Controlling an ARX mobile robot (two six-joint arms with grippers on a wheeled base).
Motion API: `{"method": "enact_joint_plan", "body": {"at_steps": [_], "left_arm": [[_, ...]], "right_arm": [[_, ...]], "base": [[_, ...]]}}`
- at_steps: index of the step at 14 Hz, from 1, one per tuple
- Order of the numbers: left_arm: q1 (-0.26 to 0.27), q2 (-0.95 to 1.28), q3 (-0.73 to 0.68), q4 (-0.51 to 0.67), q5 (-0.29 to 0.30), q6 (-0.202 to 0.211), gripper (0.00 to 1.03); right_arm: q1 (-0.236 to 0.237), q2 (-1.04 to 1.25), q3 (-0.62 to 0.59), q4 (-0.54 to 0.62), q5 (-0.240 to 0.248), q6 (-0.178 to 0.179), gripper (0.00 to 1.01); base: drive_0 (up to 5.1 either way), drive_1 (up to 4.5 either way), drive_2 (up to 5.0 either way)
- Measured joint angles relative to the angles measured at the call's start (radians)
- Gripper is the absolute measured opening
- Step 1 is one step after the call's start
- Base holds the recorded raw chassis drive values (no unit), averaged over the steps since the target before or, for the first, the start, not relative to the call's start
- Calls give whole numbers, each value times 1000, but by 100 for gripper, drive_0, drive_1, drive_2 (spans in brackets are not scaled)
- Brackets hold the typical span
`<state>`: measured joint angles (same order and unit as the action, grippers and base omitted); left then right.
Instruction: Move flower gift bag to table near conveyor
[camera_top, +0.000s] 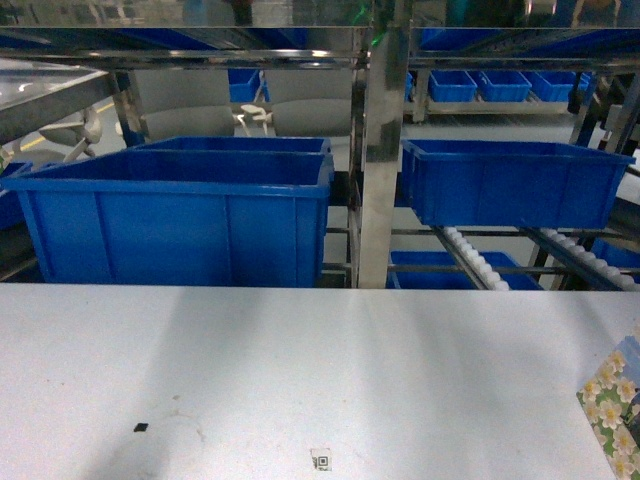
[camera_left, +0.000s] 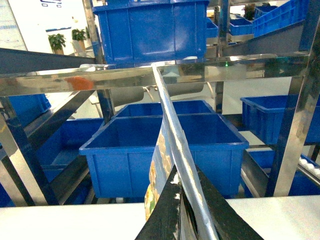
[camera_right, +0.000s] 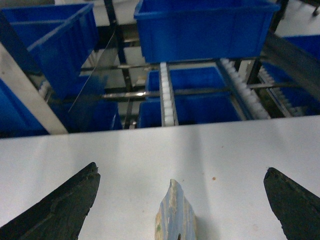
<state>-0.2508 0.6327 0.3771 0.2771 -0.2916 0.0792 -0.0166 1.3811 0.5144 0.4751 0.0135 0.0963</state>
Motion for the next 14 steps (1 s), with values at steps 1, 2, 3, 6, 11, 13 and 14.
{"method": "enact_joint_plan", "body": {"at_steps": [1,2,3,6,11,13,14], "left_arm": [[0,0,0,0,0,0,4],[0,0,0,0,0,0,4],[0,0,0,0,0,0,4],[0,0,0,0,0,0,4],[0,0,0,0,0,0,4],[0,0,0,0,0,0,4],[0,0,0,0,0,0,4]], "right_arm": [[4,-77,-13,-4,37,-8,98],[3,-149,-24,-26,68,-11,98],[3,-229,-42,-50,94,-18,98],[10,-465,-80,-179,136,-22,98],[114,-985,-141,-585,235,26,98],[181,-1123,-144,-698,309,34,98],[180,-1117,-146,-700,312,35,98]], "base": [[0,0,0],[0,0,0],[0,0,0],[0,0,0],[0,0,0],[0,0,0],[0,0,0]]}}
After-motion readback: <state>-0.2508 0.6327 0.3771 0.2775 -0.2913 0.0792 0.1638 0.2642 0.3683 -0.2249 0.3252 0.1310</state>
